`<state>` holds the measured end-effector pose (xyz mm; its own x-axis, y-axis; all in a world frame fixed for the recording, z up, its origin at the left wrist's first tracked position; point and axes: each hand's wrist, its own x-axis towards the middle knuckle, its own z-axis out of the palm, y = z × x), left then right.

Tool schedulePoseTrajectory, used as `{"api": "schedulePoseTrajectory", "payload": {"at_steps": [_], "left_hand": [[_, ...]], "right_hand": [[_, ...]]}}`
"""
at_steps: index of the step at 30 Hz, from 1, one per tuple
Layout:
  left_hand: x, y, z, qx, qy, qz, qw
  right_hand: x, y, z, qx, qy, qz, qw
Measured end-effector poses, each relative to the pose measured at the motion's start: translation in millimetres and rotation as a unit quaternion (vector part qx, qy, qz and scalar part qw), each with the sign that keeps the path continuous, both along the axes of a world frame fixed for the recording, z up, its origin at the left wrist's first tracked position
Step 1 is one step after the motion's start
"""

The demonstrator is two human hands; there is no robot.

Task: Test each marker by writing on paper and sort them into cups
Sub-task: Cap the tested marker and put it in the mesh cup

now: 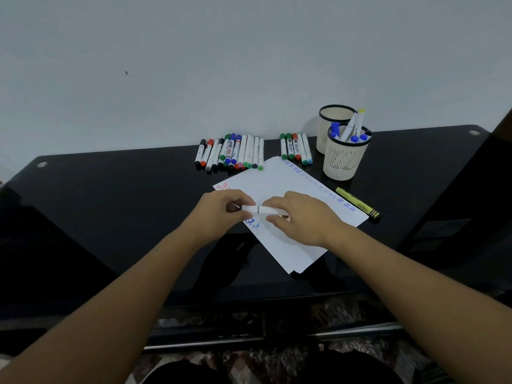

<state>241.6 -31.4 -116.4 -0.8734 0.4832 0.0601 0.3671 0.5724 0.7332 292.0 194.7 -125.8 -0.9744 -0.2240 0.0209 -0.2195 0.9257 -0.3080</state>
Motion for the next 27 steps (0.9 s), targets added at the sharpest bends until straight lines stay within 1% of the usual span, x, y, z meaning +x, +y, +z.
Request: {"api": "schedulePoseTrajectory", "payload": {"at_steps": [2,4,7,11,13,14,17,22,24,27], "left_hand": [[2.0,3.2,4.4,0.007,-0.024,-0.012,1.0],[3.1,4.1,9.3,0.032,-0.067,-0.023,0.997],[5.1,1.2,11.4,0.033,-0.105,-0.032,0.993],[7.4,2.0,10.0,0.017,-0.112,-0.039,0.993],[8.6,5.5,11.4,0.018,-0.112,-0.036,0.993],[8.9,7.4,11.9,0.031,-0.117,-0.038,0.992],[11.6,12.9,11.6,0.074,-0.139,-0.042,0.987],[3.7,16.8,10.4,0.08,-0.15,0.004,0.985],[-5.7,10.0,7.9,0.049,-0.136,0.003,0.989],[-13.1,-0.7,-5.4,-0.032,-0.095,0.002,0.995]], "right_hand": [[2.4,-0.6,-0.6,-0.02,-0.009,0.009,1.0],[5.7,0.2,-3.0,-0.032,-0.001,0.021,0.999],[8.9,3.4,-3.8,0.018,0.028,0.043,0.999],[10.8,6.5,-1.6,0.067,0.048,0.061,0.995],[11.3,7.5,-0.8,0.074,0.059,0.059,0.994],[11.5,7.8,-0.6,0.06,0.057,0.052,0.995],[12.3,4.8,0.4,-0.027,0.027,0.037,0.999],[7.8,0.9,-6.7,-0.13,-0.004,0.036,0.991],[6.6,7.2,-7.7,-0.139,-0.023,0.04,0.989],[7.4,15.2,-5.6,-0.125,-0.052,0.045,0.99]]}}
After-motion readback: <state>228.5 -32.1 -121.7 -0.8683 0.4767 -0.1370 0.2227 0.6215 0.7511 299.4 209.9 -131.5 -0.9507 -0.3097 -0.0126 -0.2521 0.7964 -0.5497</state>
